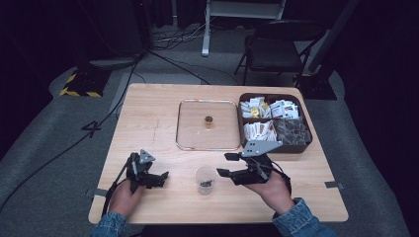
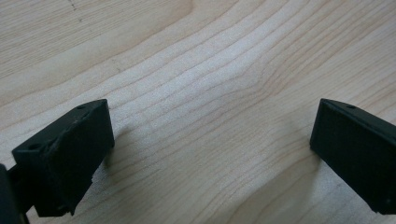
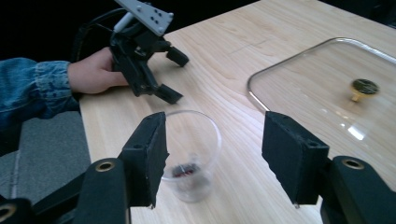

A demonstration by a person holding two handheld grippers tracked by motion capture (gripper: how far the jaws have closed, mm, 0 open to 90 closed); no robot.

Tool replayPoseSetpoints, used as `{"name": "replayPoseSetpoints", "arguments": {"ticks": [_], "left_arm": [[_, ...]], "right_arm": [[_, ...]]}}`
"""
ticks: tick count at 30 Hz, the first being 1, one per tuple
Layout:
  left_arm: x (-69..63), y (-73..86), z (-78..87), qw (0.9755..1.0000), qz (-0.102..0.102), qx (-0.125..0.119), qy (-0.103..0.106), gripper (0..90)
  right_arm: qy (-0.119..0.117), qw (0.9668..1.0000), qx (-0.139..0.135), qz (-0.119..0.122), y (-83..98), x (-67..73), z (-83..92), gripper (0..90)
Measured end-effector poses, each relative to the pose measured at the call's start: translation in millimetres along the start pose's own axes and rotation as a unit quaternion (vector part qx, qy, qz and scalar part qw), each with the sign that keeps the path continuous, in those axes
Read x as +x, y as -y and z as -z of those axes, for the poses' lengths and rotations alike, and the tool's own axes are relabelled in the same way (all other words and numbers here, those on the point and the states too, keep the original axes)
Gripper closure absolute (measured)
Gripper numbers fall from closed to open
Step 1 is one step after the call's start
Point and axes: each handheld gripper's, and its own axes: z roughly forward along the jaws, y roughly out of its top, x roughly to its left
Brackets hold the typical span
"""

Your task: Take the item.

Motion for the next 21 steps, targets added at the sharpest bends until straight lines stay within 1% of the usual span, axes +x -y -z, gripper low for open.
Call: {"name": "replayPoseSetpoints", "arguments": {"ticks": [1,2,4,5,6,8,11,13,16,18,19,20,21], "left_arm": [[0.0,0.0,0.0,1.0,0.0,0.0,0.0,0.0],[0.0,0.0,0.0,1.0,0.0,0.0,0.0,0.0],[0.0,0.0,0.0,1.0,0.0,0.0,0.0,0.0],[0.0,0.0,0.0,1.0,0.0,0.0,0.0,0.0],[0.0,0.0,0.0,1.0,0.0,0.0,0.0,0.0],[0.0,0.0,0.0,1.0,0.0,0.0,0.0,0.0],[0.0,0.0,0.0,1.0,0.0,0.0,0.0,0.0],[0.1,-0.1,-0.1,1.0,0.0,0.0,0.0,0.0],[0.0,0.0,0.0,1.0,0.0,0.0,0.0,0.0],[0.0,0.0,0.0,1.0,0.0,0.0,0.0,0.0],[0.0,0.0,0.0,1.0,0.0,0.0,0.0,0.0],[0.0,0.0,0.0,1.0,0.0,0.0,0.0,0.0],[0.0,0.0,0.0,1.0,0.0,0.0,0.0,0.0]], "right_arm": [[0.01,0.9999,0.002,-0.001,1.3,-3.7,6.6,40.4],[0.01,0.9999,0.002,-0.001,1.3,-3.7,6.6,40.4],[0.023,0.9997,0.005,-0.006,4.4,-9.8,15.9,40.3],[0.023,0.9997,0.005,-0.006,4.4,-9.8,15.9,40.3],[0.028,0.9996,0.006,-0.007,5.5,-11.7,19.0,40.3],[0.042,0.999,0.008,-0.011,8.8,-17.0,28.8,40.2],[0.05,0.9986,0.007,-0.014,11.1,-20.5,35.3,40.0],[0.062,0.9978,0.006,-0.02,15.7,-26.6,44.0,39.3],[0.078,0.9965,0.01,-0.03,22.7,-34.6,51.3,38.0],[0.082,0.9961,0.011,-0.031,24.6,-36.4,52.7,37.6],[0.087,0.9955,0.013,-0.034,27.1,-38.8,54.4,37.2],[0.099,0.9943,0.018,-0.037,32.5,-43.3,57.3,36.6],[0.103,0.9937,0.02,-0.039,35.3,-45.6,58.5,36.3]]}}
